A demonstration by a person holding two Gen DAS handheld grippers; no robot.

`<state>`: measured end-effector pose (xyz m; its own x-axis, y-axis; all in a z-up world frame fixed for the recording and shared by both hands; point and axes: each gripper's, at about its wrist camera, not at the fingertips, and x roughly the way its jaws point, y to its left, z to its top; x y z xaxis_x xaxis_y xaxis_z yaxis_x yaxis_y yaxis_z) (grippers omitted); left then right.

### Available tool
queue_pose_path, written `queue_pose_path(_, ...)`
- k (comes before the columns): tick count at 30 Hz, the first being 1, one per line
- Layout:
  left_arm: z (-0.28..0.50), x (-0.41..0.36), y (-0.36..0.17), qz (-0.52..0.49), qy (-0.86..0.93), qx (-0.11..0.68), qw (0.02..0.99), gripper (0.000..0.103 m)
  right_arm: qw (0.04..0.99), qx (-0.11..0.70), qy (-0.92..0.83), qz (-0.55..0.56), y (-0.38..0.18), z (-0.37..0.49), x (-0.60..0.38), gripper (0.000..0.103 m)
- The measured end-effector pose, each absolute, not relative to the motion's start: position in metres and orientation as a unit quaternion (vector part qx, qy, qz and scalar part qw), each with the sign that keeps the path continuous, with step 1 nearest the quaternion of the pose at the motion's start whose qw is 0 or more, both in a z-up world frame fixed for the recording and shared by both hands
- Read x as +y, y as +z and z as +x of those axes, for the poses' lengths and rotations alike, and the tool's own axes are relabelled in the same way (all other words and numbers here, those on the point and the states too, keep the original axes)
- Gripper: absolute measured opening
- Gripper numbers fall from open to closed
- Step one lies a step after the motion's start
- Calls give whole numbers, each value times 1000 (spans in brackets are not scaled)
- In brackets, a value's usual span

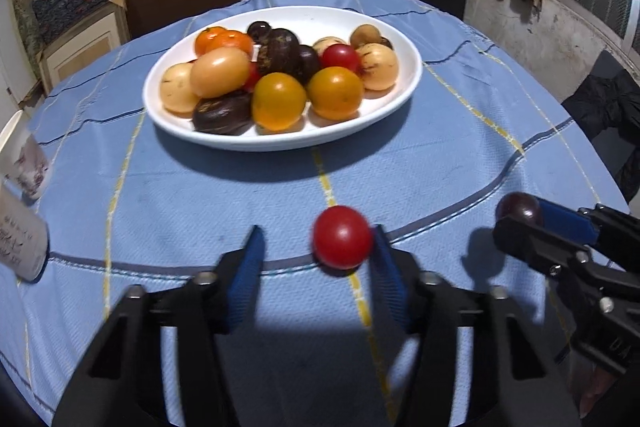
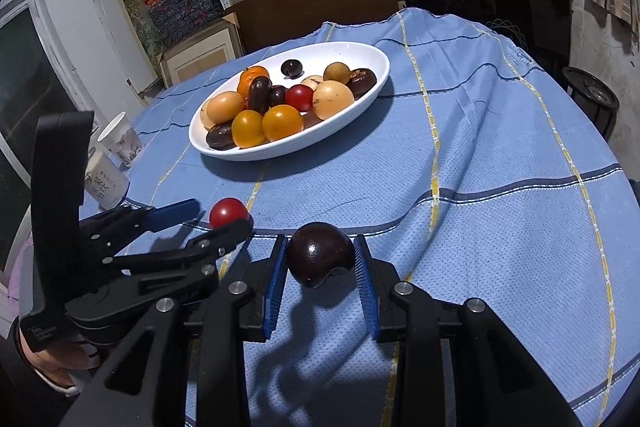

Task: Organize fruits
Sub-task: 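Grasp the last red tomato with the left gripper while the right gripper grasps the last dark plum, then carry the red tomato and dark plum onto the plate and open both grippers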

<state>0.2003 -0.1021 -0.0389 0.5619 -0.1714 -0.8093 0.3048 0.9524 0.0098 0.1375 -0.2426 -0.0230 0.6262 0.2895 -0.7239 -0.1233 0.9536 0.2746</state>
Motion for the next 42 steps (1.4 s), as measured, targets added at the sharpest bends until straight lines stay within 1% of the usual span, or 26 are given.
queue_pose_path(1,200,-104,-39,73,-143,446,881,28,896,418,115,100,-24,138,-243,34)
queue_pose_path(4,197,-107,-40,82,-143,440,883,28,895,419,115,99,-25,137,-242,34)
queue_pose_path(7,195,-100,-37,65,-142,448,880,28,896,417,114,101,-25,137,-243,34)
queue_pose_path(19,161,-68,-2,48,-137,422,895,28,899,402,140,107,-19,133,-235,33)
queue_pose_path(24,161,-54,15,45,-134,410,901,28,902,381,159,128,0,129,-232,33)
queue_pose_path(29,177,-52,38,54,-137,391,908,28,906,368,171,119,25,143,-226,33)
queue_pose_path(36,227,-56,59,53,-122,380,916,28,914,354,172,98,55,190,-214,33)
queue_pose_path(42,285,-59,56,42,-100,393,913,28,915,358,160,93,53,238,-208,34)
